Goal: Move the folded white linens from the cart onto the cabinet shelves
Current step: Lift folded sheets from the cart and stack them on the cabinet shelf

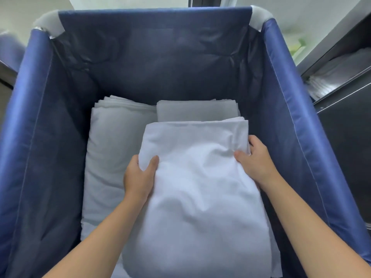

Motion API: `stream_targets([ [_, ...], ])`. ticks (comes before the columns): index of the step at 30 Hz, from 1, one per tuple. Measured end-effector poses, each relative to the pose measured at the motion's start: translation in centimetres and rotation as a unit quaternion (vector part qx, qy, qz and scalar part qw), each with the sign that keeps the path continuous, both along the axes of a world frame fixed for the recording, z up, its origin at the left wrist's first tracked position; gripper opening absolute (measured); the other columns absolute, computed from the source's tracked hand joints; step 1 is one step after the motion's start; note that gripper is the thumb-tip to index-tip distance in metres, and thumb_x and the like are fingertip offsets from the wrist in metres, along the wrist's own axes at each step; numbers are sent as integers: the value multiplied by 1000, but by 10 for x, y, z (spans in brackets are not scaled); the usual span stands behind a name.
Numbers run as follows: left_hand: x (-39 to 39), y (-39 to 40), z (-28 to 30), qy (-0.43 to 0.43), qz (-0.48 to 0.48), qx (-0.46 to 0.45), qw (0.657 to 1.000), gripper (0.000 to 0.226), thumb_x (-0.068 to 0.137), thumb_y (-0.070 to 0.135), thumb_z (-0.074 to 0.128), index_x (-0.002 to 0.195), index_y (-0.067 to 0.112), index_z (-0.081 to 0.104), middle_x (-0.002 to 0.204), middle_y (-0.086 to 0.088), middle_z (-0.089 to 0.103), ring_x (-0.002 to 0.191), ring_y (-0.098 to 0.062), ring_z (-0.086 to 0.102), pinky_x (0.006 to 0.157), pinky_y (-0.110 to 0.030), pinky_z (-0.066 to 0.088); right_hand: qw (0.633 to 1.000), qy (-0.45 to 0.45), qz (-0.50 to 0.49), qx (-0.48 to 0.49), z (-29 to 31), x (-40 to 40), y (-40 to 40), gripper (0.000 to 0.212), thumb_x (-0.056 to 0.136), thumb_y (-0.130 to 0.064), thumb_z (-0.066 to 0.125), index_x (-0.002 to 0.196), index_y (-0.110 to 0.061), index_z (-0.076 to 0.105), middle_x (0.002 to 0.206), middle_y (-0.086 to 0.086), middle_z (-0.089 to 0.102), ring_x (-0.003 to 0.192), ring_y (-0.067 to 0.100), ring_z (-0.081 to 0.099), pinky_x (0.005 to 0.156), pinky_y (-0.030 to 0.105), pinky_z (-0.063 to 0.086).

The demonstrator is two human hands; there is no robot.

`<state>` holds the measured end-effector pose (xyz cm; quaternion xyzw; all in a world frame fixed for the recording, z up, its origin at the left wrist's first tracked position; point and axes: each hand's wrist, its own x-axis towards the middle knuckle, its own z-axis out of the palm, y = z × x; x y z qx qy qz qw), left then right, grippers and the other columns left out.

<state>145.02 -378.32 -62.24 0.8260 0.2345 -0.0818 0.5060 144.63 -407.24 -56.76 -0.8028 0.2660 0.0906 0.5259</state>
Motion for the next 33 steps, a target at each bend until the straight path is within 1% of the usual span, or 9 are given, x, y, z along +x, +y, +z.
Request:
stream_targets([
  [5, 29, -28, -1, -53, 21, 3, 998, 19, 94, 37, 65, 97, 20, 60, 88, 17, 63, 80, -3, 59, 69, -31, 42, 993, -58, 38, -91, -7, 35, -8, 20, 89, -6, 60, 103, -19, 54, 93, -13, 62, 85, 5, 59, 62, 16, 40],
  [9, 54, -43, 3, -100, 31, -1, 994, 22, 96, 40, 61, 97, 19, 57, 88, 15, 63, 80, 0, 59, 66, -24, 44, 985, -102, 14, -139, -14, 65, -10, 21, 88, -7, 55, 101, -23, 53, 91, -14, 63, 85, 16, 60, 70, 31, 46],
  [13, 88, -49, -9, -79, 16, -24, 996, 29, 95, 43, 60, 99, 15, 56, 82, 10, 60, 76, -15, 58, 66, -33, 42, 977, -145, -22, -156, -27, 96, -16, 22, 90, -5, 53, 108, -18, 55, 97, -4, 64, 88, 21, 59, 74, 30, 43],
  [17, 78, -41, -54, 2, -8, 36, 999, 45, 91, 64, 54, 101, 21, 62, 96, 7, 68, 92, -23, 63, 80, -37, 48, 989, -80, -28, -121, -65, 96, -28, 24, 94, -11, 51, 117, -19, 55, 104, -4, 63, 97, 23, 61, 78, 33, 46],
  [20, 64, -40, -73, -16, 14, 59, 998, 52, 90, 70, 51, 101, 21, 65, 99, 2, 70, 95, -27, 63, 86, -39, 50, 994, -28, -23, -99, -91, 73, -29, 35, 94, -31, 60, 127, -22, 51, 109, -5, 63, 97, 21, 61, 81, 35, 49],
  [23, 66, -40, -71, -17, 17, 46, 999, 51, 89, 70, 54, 97, 21, 67, 95, 3, 70, 93, -26, 63, 83, -38, 49, 995, 1, -48, -90, -105, 39, -22, 45, 90, -51, 60, 127, -26, 49, 111, -5, 63, 97, 21, 62, 84, 39, 52],
  [27, 50, -30, -70, 5, 6, 16, 1000, 49, 87, 66, 61, 91, 17, 69, 90, 5, 72, 90, -21, 66, 80, -36, 50, 993, 14, -70, -93, -106, -2, -13, 50, 90, -58, 57, 127, -27, 49, 108, -6, 65, 98, 22, 62, 80, 37, 50],
  [31, 4, -22, -80, 17, -8, 18, 1000, 49, 87, 65, 61, 97, 18, 69, 93, 6, 70, 99, -22, 65, 81, -34, 46, 990, 24, -53, -128, -107, -39, -3, 59, 91, -60, 53, 138, -26, 41, 133, -2, 58, 119, 28, 56, 93, 41, 48],
  [33, -26, -20, -85, 29, 7, -6, 1000, 71, 80, 79, 55, 103, 14, 68, 101, 0, 71, 108, -26, 63, 92, -40, 49, 989, 24, -45, -139, -105, -51, 0, 63, 92, -60, 52, 143, -26, 36, 144, -2, 51, 127, 29, 51, 98, 42, 45],
])
